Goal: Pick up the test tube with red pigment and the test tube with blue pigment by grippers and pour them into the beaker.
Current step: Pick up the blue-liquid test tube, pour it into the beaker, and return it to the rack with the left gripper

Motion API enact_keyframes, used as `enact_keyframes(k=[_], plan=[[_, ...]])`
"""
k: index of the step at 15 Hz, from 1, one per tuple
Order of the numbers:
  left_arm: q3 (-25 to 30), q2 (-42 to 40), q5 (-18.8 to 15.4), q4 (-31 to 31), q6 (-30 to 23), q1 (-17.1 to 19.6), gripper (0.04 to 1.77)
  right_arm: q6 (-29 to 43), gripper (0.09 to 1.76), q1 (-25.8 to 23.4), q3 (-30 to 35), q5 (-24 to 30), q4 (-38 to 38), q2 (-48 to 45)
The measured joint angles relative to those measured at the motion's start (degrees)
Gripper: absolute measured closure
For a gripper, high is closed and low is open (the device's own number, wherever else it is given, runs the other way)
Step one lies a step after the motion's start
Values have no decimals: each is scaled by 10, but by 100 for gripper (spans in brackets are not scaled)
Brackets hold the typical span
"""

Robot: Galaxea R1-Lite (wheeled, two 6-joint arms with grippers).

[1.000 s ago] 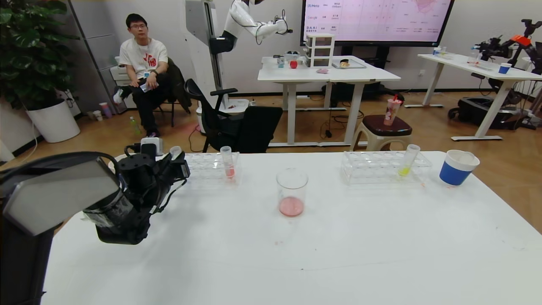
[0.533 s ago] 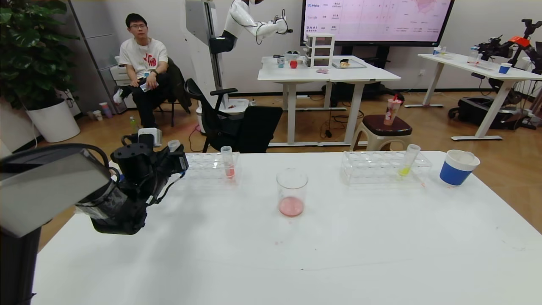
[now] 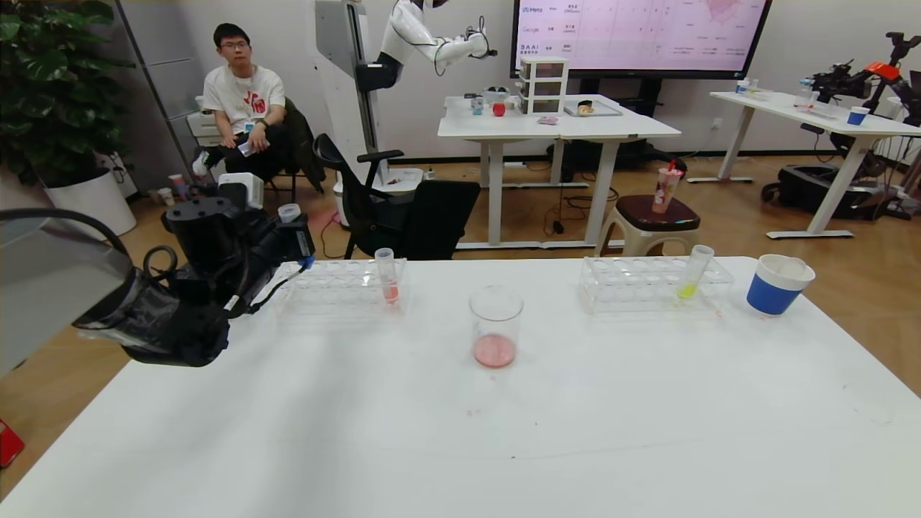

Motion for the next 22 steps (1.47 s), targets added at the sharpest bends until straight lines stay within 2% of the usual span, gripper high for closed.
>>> enact_keyframes(k=[4,8,11,13,15,17,20,22], plan=[[-2,-43,-14,54,2,-34,131,0,11,0,0,0,0,0],[-52,-90,-61,143,19,-108,131,0,11,0,0,0,0,0],[-92,-101,-65,175,42,-164,131,0,11,0,0,0,0,0],[-97,-96,-68,174,88,-197,131,0,11,0,0,0,0,0],[-88,-85,-81,161,146,-217,131,0,11,0,0,0,0,0],[-75,-71,-107,112,184,-232,131,0,11,0,0,0,0,0],[-58,-31,-178,-11,278,-241,131,0,11,0,0,0,0,0],[-46,-1,-225,-61,341,-243,131,0,11,0,0,0,0,0]])
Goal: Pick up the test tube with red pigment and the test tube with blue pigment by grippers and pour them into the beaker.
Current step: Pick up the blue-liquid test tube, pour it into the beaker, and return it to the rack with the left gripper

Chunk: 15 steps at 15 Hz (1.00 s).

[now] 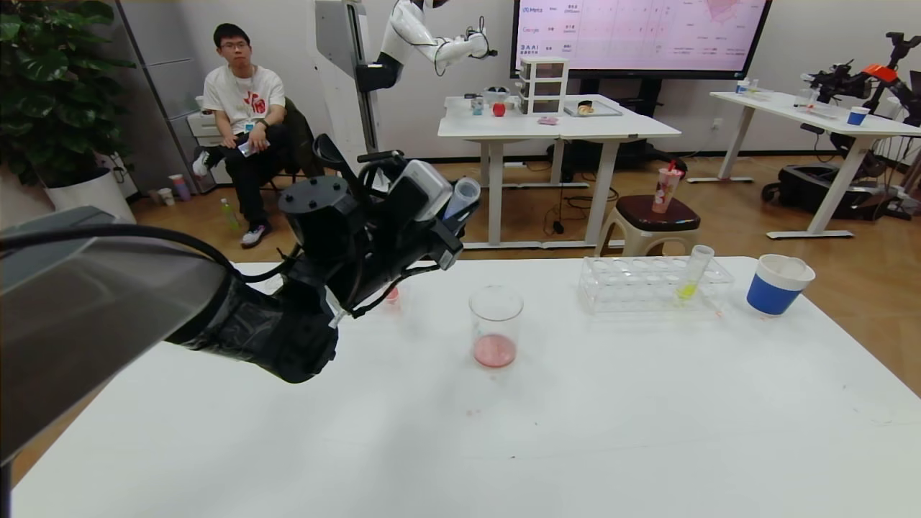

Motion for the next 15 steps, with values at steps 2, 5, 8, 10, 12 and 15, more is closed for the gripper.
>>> enact_keyframes(k=[2,5,8,10,12,15], plan=[[4,23,-47,-18,67,1,131,0,11,0,0,0,0,0],[1,43,-109,-21,160,10,131,0,11,0,0,0,0,0],[-14,60,-179,-17,238,28,131,0,11,0,0,0,0,0],[-37,79,-218,-19,273,43,131,0,11,0,0,0,0,0],[-57,95,-246,-20,302,50,131,0,11,0,0,0,0,0],[-87,114,-277,-16,334,54,131,0,11,0,0,0,0,0]])
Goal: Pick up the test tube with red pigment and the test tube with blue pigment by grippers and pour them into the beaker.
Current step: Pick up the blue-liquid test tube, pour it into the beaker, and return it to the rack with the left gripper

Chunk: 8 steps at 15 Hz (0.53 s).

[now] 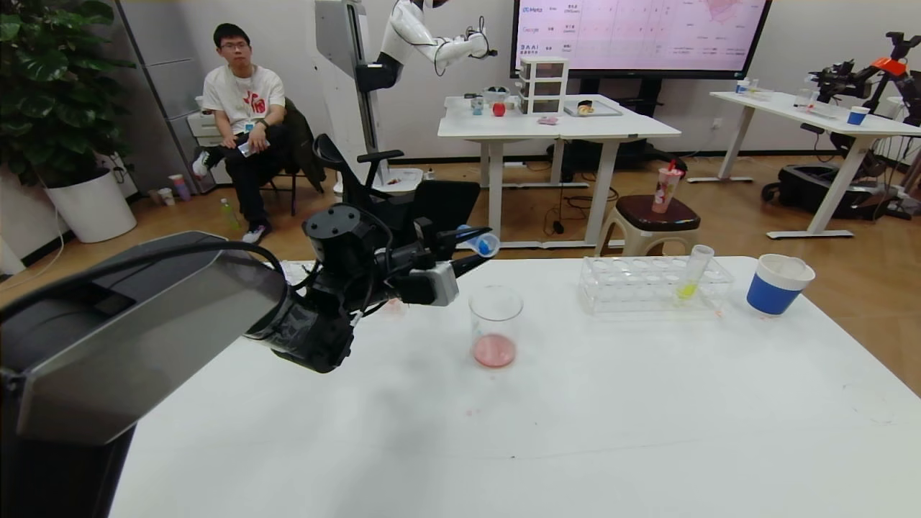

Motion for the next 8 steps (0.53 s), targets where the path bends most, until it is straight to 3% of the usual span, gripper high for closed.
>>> enact_keyframes(k=[3,8], plan=[[-16,15,-27,4,45,-2,131,0,11,0,0,0,0,0],[-29,40,-31,4,96,-1,131,0,11,0,0,0,0,0]])
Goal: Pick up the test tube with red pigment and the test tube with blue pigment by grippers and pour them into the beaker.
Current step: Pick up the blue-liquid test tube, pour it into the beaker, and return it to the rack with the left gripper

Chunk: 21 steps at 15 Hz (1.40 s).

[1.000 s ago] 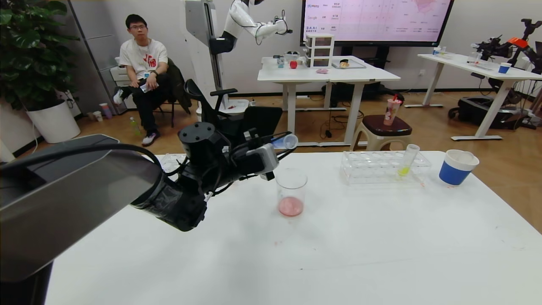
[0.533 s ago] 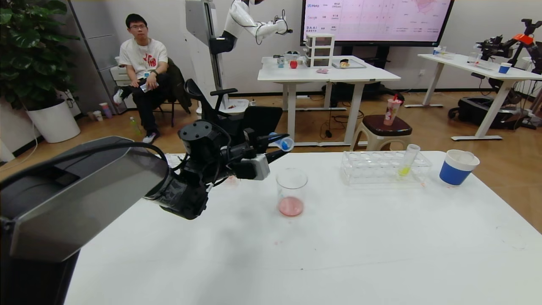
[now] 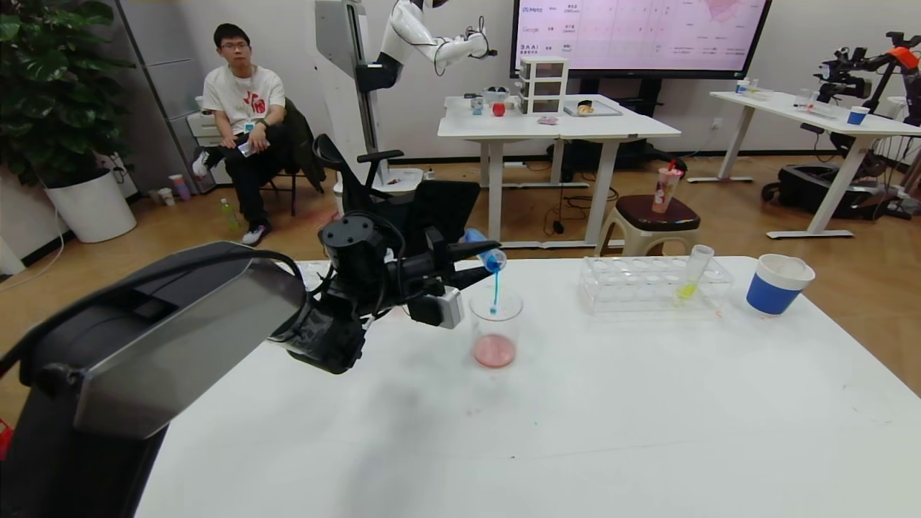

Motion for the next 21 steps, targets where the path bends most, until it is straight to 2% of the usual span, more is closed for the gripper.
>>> enact_keyframes(k=[7,21], plan=[[-15,17,5,-1,31,3,131,0,11,0,0,0,0,0],[-19,23,3,2,149,8,131,0,11,0,0,0,0,0]])
